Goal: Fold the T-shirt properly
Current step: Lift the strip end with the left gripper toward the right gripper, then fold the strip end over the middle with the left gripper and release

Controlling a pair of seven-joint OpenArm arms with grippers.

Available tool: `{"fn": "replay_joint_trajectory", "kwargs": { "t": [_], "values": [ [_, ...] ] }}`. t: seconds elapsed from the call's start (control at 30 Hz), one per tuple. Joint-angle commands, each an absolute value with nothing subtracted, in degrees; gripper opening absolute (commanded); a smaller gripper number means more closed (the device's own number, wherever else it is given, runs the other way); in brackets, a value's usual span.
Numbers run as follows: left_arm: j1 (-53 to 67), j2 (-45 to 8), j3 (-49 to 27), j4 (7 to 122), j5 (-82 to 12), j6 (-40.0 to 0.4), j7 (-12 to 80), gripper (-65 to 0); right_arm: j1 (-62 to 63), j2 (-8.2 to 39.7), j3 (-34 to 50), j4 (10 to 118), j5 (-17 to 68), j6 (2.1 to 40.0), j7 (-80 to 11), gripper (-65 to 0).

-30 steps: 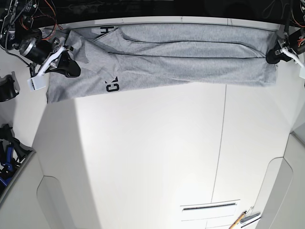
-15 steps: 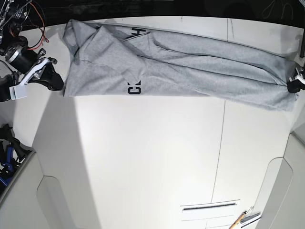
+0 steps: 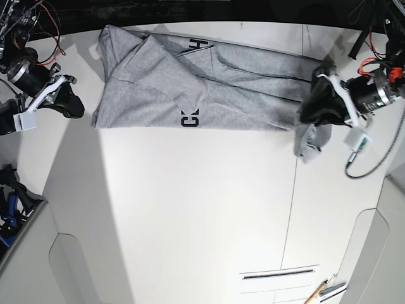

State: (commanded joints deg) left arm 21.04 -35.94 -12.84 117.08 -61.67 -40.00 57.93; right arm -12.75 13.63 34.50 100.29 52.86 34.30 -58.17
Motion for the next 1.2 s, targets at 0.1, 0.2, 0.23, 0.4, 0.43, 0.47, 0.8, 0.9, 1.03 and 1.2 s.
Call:
{"fn": "replay_joint_trajectory", "kwargs": {
  "t": [0.1, 0.2, 0.23, 0.4, 0.43, 0.47, 0.8, 0.9, 1.03, 1.2],
  "values": [
    [20.9, -34.6, -4.5, 117.0, -54.1, -40.0, 53.7, -65.0, -12.8, 13.6, 34.5, 100.3, 52.7, 34.3, -58.3, -65.0],
    [19.6, -34.0, 1.8, 117.0, -52.3, -40.0, 52.9, -65.0, -12.7, 13.6, 34.5, 100.3, 52.8, 34.3, -58.2, -65.0],
    [19.0, -34.0, 3.4, 117.0, -51.9, -40.0, 52.9, -65.0, -12.8, 13.6, 34.5, 100.3, 52.7, 34.3, -58.1, -65.0],
    [18.1, -33.9, 8.0, 117.0, -51.6, -40.0, 52.9, -65.0, -12.9, 13.6, 34.5, 100.3, 52.7, 34.3, -58.7, -65.0],
    [18.1, -33.9, 8.3, 117.0, -51.6, -40.0, 52.9, -63.9, -12.9, 13.6, 34.5, 100.3, 52.7, 34.3, -59.0, -59.6],
    [18.1, -33.8, 8.4, 117.0, -51.6, -40.0, 52.9, -55.8, -12.9, 13.6, 34.5, 100.3, 52.7, 34.3, -59.0, -52.8],
    [18.2, -32.0, 8.4, 117.0, -56.8, -40.0, 53.1, -23.1, -18.7, 13.3, 34.5, 100.2, 53.6, 32.8, -60.4, -20.6],
    [18.2, -31.7, 8.4, 117.0, -56.7, -40.0, 53.1, -23.1, -20.6, 13.3, 34.5, 100.0, 54.3, 32.9, -60.2, -20.6],
    [18.2, -29.4, 8.4, 117.0, -56.8, -40.0, 53.5, -23.1, -20.6, 13.3, 34.2, 97.6, 56.3, 33.3, -59.2, -20.7],
    [18.2, -29.1, 8.4, 117.1, -56.8, -40.0, 56.2, -23.1, -19.0, 13.3, 30.5, 91.5, 56.4, 33.5, -58.2, -20.7]
  ]
}}
